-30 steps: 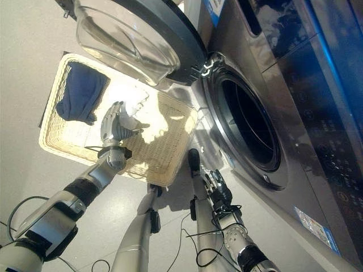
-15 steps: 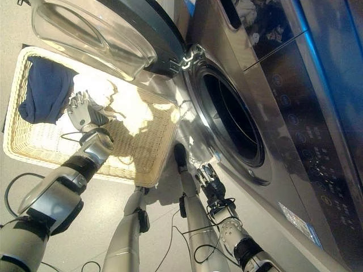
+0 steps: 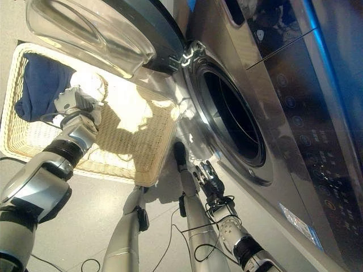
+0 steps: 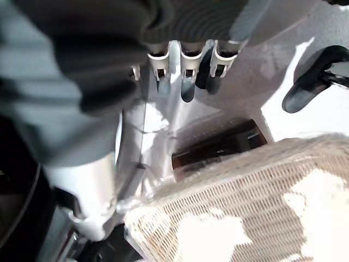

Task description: Put the clothes into the washing machine.

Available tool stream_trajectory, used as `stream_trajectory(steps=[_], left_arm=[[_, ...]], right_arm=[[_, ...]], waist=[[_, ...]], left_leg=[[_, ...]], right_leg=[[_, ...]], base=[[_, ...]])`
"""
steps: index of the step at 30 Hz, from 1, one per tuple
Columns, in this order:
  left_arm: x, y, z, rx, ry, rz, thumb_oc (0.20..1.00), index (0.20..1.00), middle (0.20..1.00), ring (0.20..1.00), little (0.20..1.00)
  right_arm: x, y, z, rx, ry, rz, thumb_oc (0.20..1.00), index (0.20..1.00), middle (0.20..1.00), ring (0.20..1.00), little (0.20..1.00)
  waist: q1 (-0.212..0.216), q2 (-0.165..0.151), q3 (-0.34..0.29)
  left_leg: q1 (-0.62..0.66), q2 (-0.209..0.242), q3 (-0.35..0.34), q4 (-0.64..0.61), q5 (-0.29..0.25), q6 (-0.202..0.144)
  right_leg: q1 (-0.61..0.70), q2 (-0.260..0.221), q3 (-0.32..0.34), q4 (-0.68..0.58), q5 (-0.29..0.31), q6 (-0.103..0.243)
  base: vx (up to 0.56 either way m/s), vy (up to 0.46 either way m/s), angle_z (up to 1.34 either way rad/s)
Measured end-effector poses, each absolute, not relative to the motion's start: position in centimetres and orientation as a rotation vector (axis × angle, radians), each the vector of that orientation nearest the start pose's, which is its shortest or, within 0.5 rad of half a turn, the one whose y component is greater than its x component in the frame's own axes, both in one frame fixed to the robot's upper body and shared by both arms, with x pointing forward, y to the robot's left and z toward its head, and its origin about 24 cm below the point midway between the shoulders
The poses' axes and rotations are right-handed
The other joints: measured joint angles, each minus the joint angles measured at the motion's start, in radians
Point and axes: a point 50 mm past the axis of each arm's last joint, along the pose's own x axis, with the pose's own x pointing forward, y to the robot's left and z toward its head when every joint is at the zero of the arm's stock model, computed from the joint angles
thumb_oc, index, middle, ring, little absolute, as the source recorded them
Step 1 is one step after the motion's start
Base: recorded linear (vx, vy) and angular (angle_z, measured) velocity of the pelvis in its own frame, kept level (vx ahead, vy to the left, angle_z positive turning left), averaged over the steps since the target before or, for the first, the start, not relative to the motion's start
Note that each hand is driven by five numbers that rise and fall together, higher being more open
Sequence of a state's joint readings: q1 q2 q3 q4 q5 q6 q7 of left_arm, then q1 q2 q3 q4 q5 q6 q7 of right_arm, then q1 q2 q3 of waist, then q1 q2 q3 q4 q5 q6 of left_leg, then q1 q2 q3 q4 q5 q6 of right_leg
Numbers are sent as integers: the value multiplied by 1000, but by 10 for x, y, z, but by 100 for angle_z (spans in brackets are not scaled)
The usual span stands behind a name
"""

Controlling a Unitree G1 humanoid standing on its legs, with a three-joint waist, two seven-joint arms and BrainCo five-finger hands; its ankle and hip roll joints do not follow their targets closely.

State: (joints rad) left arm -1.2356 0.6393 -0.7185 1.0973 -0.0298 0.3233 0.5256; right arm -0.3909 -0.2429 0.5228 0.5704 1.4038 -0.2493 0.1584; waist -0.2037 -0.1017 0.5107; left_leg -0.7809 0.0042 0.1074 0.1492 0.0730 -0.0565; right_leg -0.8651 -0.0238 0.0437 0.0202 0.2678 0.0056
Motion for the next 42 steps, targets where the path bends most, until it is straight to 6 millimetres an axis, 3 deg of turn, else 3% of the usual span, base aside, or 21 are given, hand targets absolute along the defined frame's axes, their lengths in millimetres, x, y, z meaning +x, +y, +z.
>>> stream_trajectory(steps=[2,4,5,7,10,12,15,19,23,26,29,34,38,42], left_arm=[[406,262,226,1083,11,678,200,200,200,200,200],[399,267,217,978,-76,647,200,200,200,200,200],[394,257,214,819,-172,584,200,200,200,200,200],[391,249,200,775,-225,535,200,200,200,200,200],[385,225,160,710,-223,441,200,200,200,200,200],[373,223,137,702,-233,431,200,200,200,200,200],[359,223,127,714,-286,452,200,200,200,200,200],[341,220,130,635,-394,467,200,200,200,200,200],[333,203,135,569,-462,373,200,200,200,200,200],[323,172,140,487,-509,183,200,200,200,200,200],[320,155,132,496,-476,-5,200,200,200,200,200],[319,130,122,414,-377,-288,200,200,200,200,200],[320,126,119,355,-304,-425,200,200,200,200,200],[321,129,118,368,-236,-532,200,200,200,200,200]], right_arm=[[305,-111,13,920,181,237,1000,1000,1000,1000,1000],[299,-106,23,935,138,287,1000,1000,1000,1000,1000],[292,-106,28,934,96,305,1000,1000,1000,1000,1000],[288,-104,30,921,70,312,1000,1000,1000,1000,1000],[287,-109,32,905,24,277,1000,1000,1000,1000,1000],[287,-111,33,895,5,244,1000,1000,1000,1000,1000],[285,-123,32,903,-21,159,1000,1000,1000,1000,1000],[278,-139,32,875,-70,38,1000,1000,1000,1000,1000],[272,-141,42,776,-150,20,1000,1000,1000,1000,1000],[266,-136,74,498,-304,105,1000,1000,1000,1000,1000],[267,-121,101,180,-437,264,1000,1000,1000,1000,1000],[276,-100,111,-70,-427,452,1000,1000,1000,1000,1000],[282,-105,114,-117,-387,481,1000,1000,1000,1000,1000],[285,-109,110,-48,-323,476,1000,1000,1000,1000,1000]], waist=[[0,0,0],[16,1,0],[30,4,0],[36,4,0],[56,5,1],[60,6,1],[81,9,3],[118,14,7],[127,17,8],[142,30,15],[143,31,15],[147,31,15],[144,32,15],[141,32,16]], left_leg=[[0,0,0,0,0,0],[1,-1,-5,-1,1,0],[2,2,-13,-2,0,0],[7,3,-18,-1,0,-1],[8,-4,-30,-2,2,1],[12,-6,-31,-7,7,3],[30,-9,-31,-34,23,2],[51,-9,-39,-45,30,0],[72,-12,-52,-64,42,1],[73,-18,-56,-67,49,5],[86,-14,-58,-66,49,5],[103,-14,-58,-67,48,3],[109,-15,-59,-66,48,3],[113,-15,-58,-66,48,3]], right_leg=[[0,0,0,0,0,0],[3,-1,-2,0,6,-8],[3,-1,-5,0,7,-10],[13,-2,-14,0,9,-13],[21,-5,-20,0,4,-9],[23,-8,-22,0,4,-9],[28,-10,-22,0,4,-9],[46,-9,-25,0,3,-9],[62,-13,-26,0,1,-11],[65,-18,-29,0,1,-11],[80,-18,-36,0,1,-11],[97,-15,-41,0,-1,-10],[103,-15,-42,0,-1,-10],[106,-15,-42,0,-1,-9]], base=[[-11,-20,1],[-32,-59,2],[-27,-41,2],[-28,-33,11],[-30,-23,12],[-44,-11,2],[-46,5,2],[-51,5,3],[-34,5,6],[-62,-7,8],[-35,-10,3],[-24,-1,0],[0,0,0],[0,22,0]])
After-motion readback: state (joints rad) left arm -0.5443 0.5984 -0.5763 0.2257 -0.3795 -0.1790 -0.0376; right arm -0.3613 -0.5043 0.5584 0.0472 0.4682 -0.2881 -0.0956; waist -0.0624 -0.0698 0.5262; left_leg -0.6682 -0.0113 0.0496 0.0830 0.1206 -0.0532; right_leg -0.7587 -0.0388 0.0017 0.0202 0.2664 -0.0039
